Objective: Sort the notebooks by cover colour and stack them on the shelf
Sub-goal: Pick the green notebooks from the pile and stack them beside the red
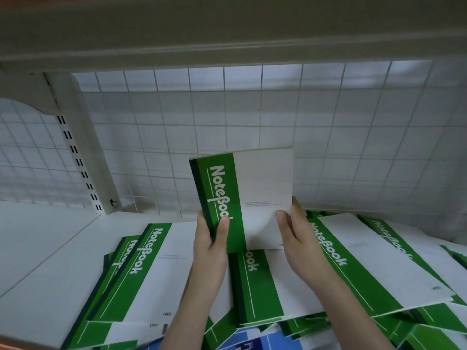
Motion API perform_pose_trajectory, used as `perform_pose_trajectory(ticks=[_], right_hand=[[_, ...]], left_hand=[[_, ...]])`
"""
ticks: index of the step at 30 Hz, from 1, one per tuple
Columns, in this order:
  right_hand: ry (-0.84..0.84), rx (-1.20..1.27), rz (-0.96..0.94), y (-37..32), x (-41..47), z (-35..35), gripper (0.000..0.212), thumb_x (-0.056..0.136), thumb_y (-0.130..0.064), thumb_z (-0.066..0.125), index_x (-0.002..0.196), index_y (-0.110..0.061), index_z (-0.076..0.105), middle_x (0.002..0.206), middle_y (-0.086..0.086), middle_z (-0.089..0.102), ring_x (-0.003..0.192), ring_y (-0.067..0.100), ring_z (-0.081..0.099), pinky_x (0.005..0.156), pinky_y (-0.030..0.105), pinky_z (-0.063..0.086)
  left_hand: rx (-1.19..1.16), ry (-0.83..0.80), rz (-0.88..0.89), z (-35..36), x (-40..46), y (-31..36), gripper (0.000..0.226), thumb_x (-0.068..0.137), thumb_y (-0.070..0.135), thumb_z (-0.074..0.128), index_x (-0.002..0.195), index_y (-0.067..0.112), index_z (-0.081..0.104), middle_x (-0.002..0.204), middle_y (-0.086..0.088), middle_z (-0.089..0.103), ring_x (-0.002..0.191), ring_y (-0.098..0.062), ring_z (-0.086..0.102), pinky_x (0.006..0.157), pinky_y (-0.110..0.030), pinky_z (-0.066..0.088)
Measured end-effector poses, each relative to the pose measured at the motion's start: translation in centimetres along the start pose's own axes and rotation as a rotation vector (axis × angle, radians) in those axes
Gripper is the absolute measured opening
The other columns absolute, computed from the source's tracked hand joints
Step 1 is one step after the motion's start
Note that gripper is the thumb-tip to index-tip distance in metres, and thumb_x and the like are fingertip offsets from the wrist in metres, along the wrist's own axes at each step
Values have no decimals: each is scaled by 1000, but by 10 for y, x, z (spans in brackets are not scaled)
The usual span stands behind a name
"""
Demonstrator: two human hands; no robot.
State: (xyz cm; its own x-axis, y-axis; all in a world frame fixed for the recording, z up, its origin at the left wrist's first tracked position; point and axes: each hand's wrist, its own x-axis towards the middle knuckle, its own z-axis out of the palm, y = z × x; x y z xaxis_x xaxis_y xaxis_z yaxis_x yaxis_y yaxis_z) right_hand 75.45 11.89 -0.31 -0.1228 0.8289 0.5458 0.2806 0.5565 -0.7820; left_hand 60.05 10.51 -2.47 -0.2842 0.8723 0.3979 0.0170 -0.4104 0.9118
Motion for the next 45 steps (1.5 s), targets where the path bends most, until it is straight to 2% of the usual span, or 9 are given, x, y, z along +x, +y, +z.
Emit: perform_pose_trajectory(ticks=[4, 7, 11, 14, 20, 24, 30, 41, 45], right_hand=[[50, -63, -18, -7, -3, -1, 23, 99, -15, 38, 120, -13, 47, 98, -16, 60, 86, -10, 58, 71, 6, 44], [9, -215, 11, -20, -2, -7, 29, 100, -21, 35, 126, -12, 44, 75, 5, 60, 54, 4, 51, 56, 27, 47], [37, -203, 129, -29, 3, -23, 32, 101, -14, 34, 131, -7, 38, 54, -1, 37, 37, 4, 37, 37, 15, 28], [135, -78, 265, -35, -5, -48, 9, 99, -10, 35, 103, -14, 41, 58, 3, 37, 45, 7, 31, 44, 22, 28], [303, -88, 398, -36, -49, -107, 26, 100, -20, 40, 74, -23, 40, 65, -6, 43, 52, -3, 45, 47, 7, 35], [337, -131, 544, -39, -78, -162, 23, 100, -24, 39, 79, -15, 42, 70, -2, 45, 63, 11, 43, 53, 23, 31], [519, -178, 650, -50, -147, -247, 31, 98, -24, 41, 69, -16, 33, 65, -1, 37, 57, 12, 36, 52, 27, 24], [883, -297, 792, -78, -286, -398, 32, 98, -28, 44, 68, -18, 35, 67, -2, 37, 60, 12, 36, 51, 27, 22], [1043, -282, 792, -88, -351, -444, 23, 97, -24, 44, 79, -11, 46, 73, -1, 44, 71, 17, 43, 59, 28, 30]], left_hand=[[32, 16, 41, 1, 1, 6, 25, 94, 17, 50, 113, 33, 50, 102, 26, 66, 97, 6, 62, 76, -9, 50], [105, 9, 62, -2, 7, 18, 23, 94, 11, 51, 115, 21, 53, 102, 11, 67, 90, 2, 64, 69, -10, 50], [239, -98, -55, 7, 19, 41, 14, 94, 16, 54, 107, 21, 52, 97, 5, 65, 83, -6, 63, 63, -17, 47], [343, -221, -113, 30, 13, 53, 6, 95, 27, 54, 101, 24, 54, 92, 2, 66, 78, -11, 64, 62, -26, 48], [319, -306, -187, 88, -23, 68, 28, 102, 30, 37, 84, 24, 58, 79, 2, 66, 59, 2, 61, 50, -14, 44], [289, -443, -297, 132, -54, 81, 30, 102, 37, 35, 87, 27, 60, 88, 2, 68, 79, -12, 65, 65, -27, 47], [245, -586, -356, 210, -116, 105, 27, 100, 36, 41, 86, 26, 62, 91, -2, 70, 87, -22, 67, 89, -42, 51], [133, -913, -359, 365, -250, 133, 30, 99, 29, 44, 77, 19, 62, 69, 5, 70, 65, -14, 67, 64, -28, 51], [80, -1089, -360, 417, -312, 144, 30, 98, 26, 45, 93, 1, 62, 89, -17, 70, 77, -25, 65, 75, -38, 51]])
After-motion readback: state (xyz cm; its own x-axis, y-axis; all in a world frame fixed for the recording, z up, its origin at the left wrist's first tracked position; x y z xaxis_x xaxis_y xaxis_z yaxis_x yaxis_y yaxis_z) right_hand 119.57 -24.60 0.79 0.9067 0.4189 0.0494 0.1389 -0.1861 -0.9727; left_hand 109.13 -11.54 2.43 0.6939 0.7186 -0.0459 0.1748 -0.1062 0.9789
